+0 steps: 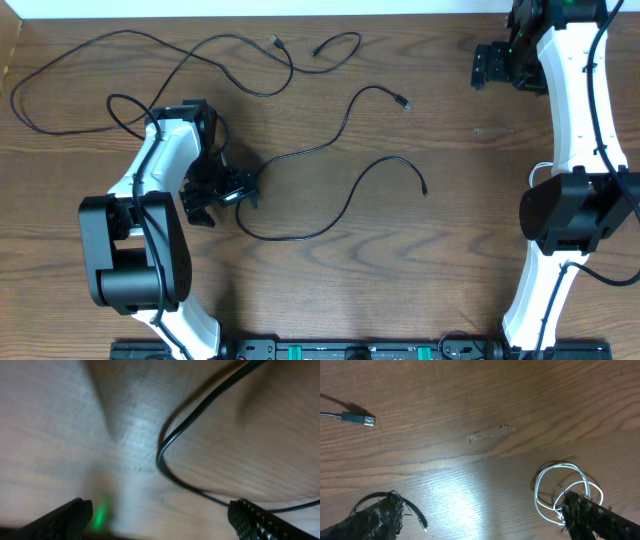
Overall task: Untangle cables
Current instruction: 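Move the left gripper toward the black cable in the table center, then grasp the central black cable with the left gripper and drag it up-left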
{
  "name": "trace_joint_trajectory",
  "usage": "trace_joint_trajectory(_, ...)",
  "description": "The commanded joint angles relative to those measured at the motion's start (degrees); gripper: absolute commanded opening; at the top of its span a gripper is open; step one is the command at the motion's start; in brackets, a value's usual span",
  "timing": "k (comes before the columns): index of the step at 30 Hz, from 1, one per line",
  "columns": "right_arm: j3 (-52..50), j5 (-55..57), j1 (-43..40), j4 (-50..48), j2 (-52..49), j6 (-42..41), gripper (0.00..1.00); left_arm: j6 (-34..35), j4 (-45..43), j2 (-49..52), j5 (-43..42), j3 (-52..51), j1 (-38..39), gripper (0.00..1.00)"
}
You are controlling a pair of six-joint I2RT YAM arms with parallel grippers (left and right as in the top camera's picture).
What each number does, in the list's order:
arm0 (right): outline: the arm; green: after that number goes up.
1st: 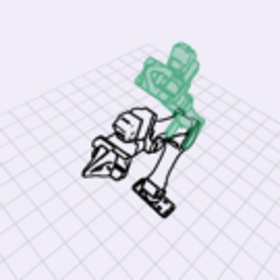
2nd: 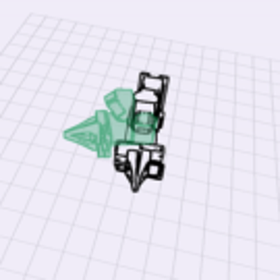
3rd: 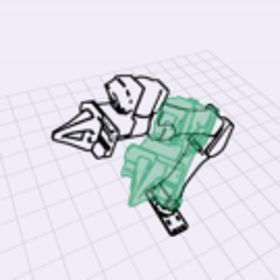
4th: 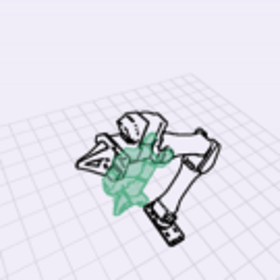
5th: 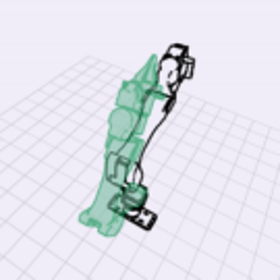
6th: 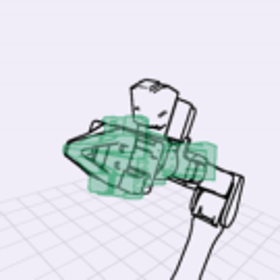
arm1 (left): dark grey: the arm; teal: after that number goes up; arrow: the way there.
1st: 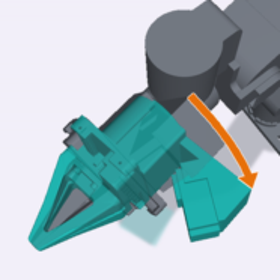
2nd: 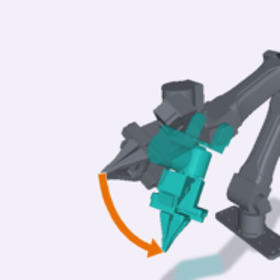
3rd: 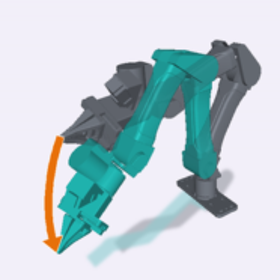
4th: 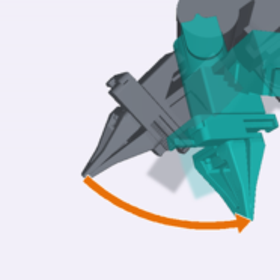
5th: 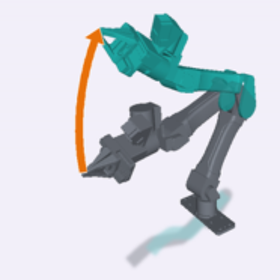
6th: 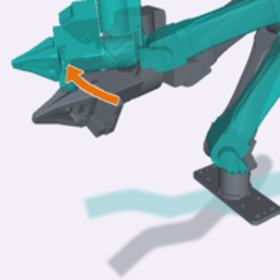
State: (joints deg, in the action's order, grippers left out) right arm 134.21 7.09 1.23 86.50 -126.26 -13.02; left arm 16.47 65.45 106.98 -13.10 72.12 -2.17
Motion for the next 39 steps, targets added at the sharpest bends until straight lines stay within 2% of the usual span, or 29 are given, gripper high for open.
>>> trace_joint_trajectory(1,1.05,0.22,-0.07,0.07,2.08,-0.66,0.99,-1.66,-2.8,0.11,-1.07,-2.69,-0.09,0.92)
trace_joint_trajectory(10,1.05,0.22,-0.07,0.07,2.08,-0.66,0.99,-1.46,-6.21,-2.8,-1.29,-9.27,-0.09,0.92)
trace_joint_trajectory(24,1.05,0.22,-0.07,0.07,2.08,-0.66,0.99,-1.16,-22.38,-25.57,-0.31,-24.63,-0.09,0.92)
trace_joint_trajectory(30,1.05,0.22,-0.07,0.09,2.08,-0.66,0.99,1.38,-26.47,-24.15,4.81,-27.39,-0.09,0.92)
trace_joint_trajectory(37,1.05,0.22,-0.07,0.09,2.08,-0.66,0.99,1.4,-32.61,-21.11,4.76,-27.39,-0.09,0.92)
trace_joint_trajectory(39,1.05,0.22,-0.07,0.07,2.08,-0.66,0.99,1.38,-33.27,-19.56,4.81,-27.39,0.37,0.88)
